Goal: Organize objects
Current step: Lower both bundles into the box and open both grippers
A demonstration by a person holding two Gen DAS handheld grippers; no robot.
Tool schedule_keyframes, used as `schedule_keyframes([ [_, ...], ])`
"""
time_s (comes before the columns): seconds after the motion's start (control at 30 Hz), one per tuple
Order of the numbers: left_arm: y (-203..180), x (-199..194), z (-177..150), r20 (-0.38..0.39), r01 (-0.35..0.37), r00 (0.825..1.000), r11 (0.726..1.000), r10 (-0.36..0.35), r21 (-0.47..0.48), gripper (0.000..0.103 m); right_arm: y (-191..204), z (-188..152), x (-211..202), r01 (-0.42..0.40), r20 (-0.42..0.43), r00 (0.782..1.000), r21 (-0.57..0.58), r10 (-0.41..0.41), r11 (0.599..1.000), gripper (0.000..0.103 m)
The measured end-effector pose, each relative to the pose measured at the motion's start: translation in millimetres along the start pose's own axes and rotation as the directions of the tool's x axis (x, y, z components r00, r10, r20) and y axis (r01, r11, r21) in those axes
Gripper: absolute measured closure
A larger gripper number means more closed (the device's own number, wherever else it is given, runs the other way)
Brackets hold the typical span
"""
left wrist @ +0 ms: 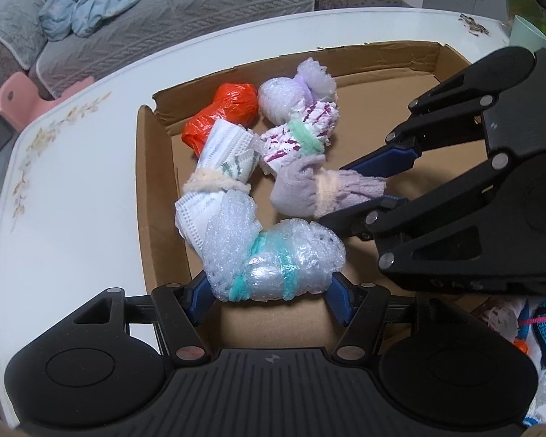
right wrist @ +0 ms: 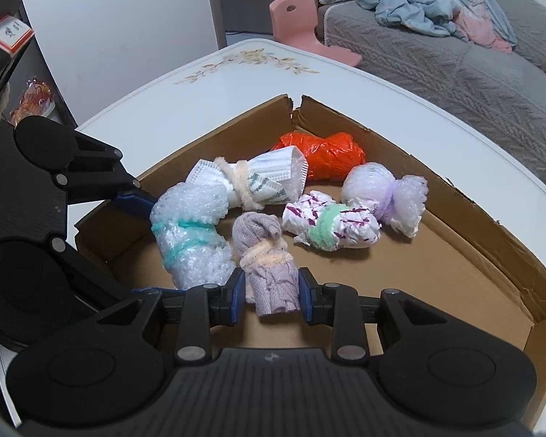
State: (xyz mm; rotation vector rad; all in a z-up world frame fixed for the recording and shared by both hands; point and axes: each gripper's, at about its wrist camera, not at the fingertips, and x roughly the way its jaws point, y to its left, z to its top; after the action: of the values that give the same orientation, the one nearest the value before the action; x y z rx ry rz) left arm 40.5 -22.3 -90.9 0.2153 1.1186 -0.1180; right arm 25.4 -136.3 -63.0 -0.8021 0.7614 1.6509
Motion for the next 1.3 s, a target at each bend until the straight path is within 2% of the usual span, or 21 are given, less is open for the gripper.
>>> schedule_keyframes([
  [0.33,-0.4,-0.5,-0.9,-0.004,-0.006,1.0,1.0,0.006,-0.007,0.03,0.3,-0.2,-0.1,0.006,0.01,1.0,0.007,-0.006,1.0,0.072],
  [0.5,-0.9,-0.9,-1.3,-0.008,0.005,1.0,1.0,-0.005,-0.006,0.02,0.5,0.4,-2.0,0.007,0.007,1.0,0.003,-0.007,1.0,0.071],
  [0.83,8.6,-14.9,3.8,-0.021,0.039,0.999,0.998,-0.039,-0.043,0.013,0.5,5.2,-16.1,0.019,0.032,0.999,-0.009,-0.018,1.0,0.065],
  [1.07,12.2,-24.9,6.7,-0.045,0.068,0.997,0.996,-0.07,-0.049,0.01,0.7,9.8,-23.6,0.01,0.041,0.999,-0.009,-0.01,1.0,0.059],
  [1.3,13.0,-44.8,8.9,-0.057,0.071,0.996,0.997,-0.073,-0.034,0.006,2.0,8.0,-34.0,0.036,0.039,0.999,-0.023,-0.035,0.999,0.051],
])
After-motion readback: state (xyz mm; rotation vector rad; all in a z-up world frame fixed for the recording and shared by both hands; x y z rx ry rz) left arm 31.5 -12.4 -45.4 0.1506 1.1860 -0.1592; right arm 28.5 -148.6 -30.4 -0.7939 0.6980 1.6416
